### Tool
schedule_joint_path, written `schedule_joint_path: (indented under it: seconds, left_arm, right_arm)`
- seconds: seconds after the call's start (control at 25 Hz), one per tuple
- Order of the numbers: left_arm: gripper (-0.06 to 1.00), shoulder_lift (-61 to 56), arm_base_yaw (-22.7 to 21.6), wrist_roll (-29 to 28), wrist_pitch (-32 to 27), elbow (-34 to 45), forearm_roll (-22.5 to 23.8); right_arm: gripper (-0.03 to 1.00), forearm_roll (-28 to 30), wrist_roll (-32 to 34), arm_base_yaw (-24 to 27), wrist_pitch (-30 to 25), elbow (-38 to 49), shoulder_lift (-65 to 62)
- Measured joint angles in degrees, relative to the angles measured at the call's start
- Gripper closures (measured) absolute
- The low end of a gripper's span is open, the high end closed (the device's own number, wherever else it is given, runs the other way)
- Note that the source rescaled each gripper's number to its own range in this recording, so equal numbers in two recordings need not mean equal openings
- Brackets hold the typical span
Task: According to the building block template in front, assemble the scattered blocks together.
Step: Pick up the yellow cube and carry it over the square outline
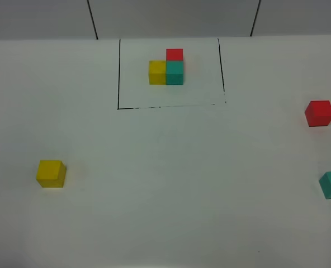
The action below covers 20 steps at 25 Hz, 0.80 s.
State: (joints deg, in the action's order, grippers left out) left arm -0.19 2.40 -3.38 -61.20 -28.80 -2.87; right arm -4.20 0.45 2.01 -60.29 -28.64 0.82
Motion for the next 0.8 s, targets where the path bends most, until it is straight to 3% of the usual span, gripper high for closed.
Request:
schedule_joint_path:
  seconds: [0.8]
  left_arm:
    - [0.09,0.0,0.0,0.2,0.0,0.0,0.0]
  right_arm:
    - [0.30,-0.1,0.0,0.0,0.0,0.0,0.0]
